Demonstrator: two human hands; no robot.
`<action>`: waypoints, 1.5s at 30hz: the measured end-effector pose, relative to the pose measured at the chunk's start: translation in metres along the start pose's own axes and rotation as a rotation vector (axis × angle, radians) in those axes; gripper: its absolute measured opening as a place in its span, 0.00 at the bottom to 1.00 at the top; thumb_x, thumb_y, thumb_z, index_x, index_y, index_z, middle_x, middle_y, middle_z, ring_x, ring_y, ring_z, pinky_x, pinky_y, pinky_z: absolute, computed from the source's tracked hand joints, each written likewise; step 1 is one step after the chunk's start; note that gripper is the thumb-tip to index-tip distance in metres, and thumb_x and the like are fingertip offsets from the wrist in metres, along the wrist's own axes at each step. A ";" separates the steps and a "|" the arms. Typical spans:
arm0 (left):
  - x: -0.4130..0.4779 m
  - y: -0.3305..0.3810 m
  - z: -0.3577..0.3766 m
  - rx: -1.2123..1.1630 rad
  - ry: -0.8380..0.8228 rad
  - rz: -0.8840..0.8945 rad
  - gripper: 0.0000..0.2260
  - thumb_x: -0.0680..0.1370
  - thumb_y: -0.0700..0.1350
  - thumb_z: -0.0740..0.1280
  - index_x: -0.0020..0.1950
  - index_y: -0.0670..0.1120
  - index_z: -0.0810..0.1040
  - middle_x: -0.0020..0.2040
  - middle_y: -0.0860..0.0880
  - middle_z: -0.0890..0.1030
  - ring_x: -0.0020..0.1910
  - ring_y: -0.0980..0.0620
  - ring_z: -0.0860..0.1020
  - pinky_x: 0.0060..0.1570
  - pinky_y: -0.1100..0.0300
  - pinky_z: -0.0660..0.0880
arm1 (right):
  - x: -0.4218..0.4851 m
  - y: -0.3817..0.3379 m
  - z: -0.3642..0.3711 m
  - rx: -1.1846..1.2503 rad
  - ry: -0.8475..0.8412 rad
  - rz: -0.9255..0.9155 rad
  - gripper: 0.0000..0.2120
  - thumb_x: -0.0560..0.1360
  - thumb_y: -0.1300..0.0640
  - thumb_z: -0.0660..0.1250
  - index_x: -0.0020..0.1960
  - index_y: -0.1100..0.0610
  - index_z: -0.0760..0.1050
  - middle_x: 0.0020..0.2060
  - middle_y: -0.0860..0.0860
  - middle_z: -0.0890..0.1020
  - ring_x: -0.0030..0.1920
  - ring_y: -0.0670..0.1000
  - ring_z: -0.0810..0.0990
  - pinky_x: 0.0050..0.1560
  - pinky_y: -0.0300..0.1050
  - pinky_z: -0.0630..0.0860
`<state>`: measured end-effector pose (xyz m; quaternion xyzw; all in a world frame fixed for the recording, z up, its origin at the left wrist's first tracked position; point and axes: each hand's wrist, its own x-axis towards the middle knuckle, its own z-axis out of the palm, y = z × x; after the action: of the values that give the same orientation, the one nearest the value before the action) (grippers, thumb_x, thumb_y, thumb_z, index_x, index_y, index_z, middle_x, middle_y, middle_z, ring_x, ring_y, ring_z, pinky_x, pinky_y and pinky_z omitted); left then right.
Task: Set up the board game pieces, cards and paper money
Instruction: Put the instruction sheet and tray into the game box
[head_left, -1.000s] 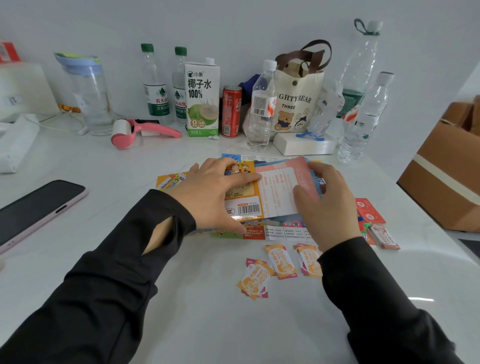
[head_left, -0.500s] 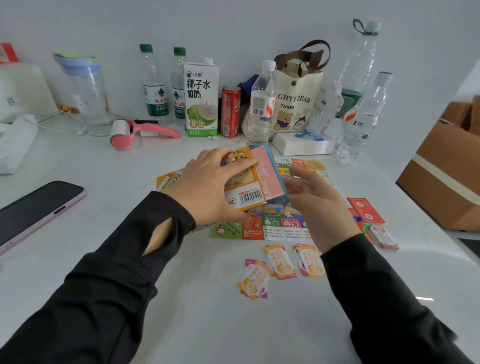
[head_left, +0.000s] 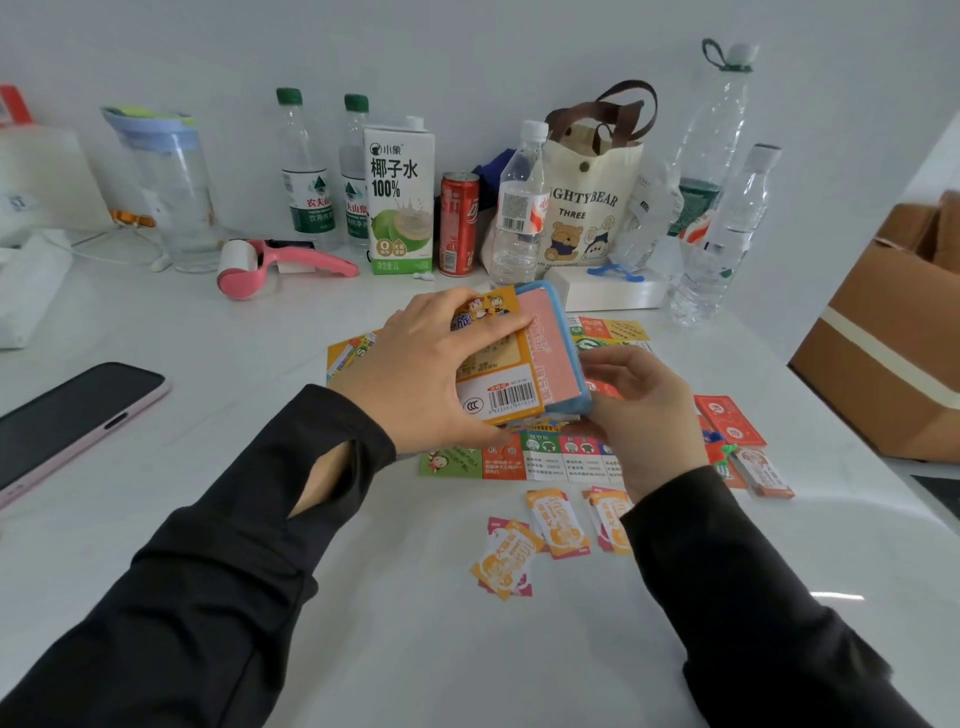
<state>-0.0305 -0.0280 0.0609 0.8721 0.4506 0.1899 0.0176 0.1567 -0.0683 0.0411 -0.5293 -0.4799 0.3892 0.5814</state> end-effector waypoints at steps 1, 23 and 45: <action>0.000 0.000 0.000 0.005 -0.008 -0.002 0.46 0.60 0.70 0.68 0.73 0.63 0.52 0.72 0.50 0.56 0.69 0.50 0.56 0.69 0.53 0.56 | -0.001 -0.001 0.001 -0.098 0.002 -0.079 0.14 0.72 0.71 0.66 0.47 0.52 0.76 0.50 0.51 0.82 0.42 0.50 0.84 0.35 0.44 0.82; 0.002 -0.003 0.004 0.107 0.052 -0.014 0.46 0.60 0.69 0.70 0.73 0.63 0.54 0.71 0.49 0.57 0.69 0.48 0.57 0.69 0.48 0.58 | -0.003 -0.001 0.006 -0.166 -0.255 -0.152 0.18 0.81 0.55 0.51 0.48 0.45 0.79 0.58 0.49 0.74 0.56 0.52 0.74 0.38 0.45 0.75; 0.065 0.040 -0.017 -0.212 0.376 -0.171 0.56 0.58 0.68 0.71 0.75 0.49 0.45 0.66 0.49 0.58 0.67 0.51 0.58 0.66 0.54 0.62 | 0.048 -0.069 0.006 0.148 0.074 -0.126 0.07 0.76 0.56 0.65 0.41 0.57 0.77 0.31 0.52 0.82 0.33 0.52 0.83 0.29 0.41 0.77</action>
<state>0.0281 -0.0027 0.1049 0.7732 0.4958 0.3933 0.0409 0.1584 -0.0305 0.1158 -0.4677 -0.4604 0.3667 0.6594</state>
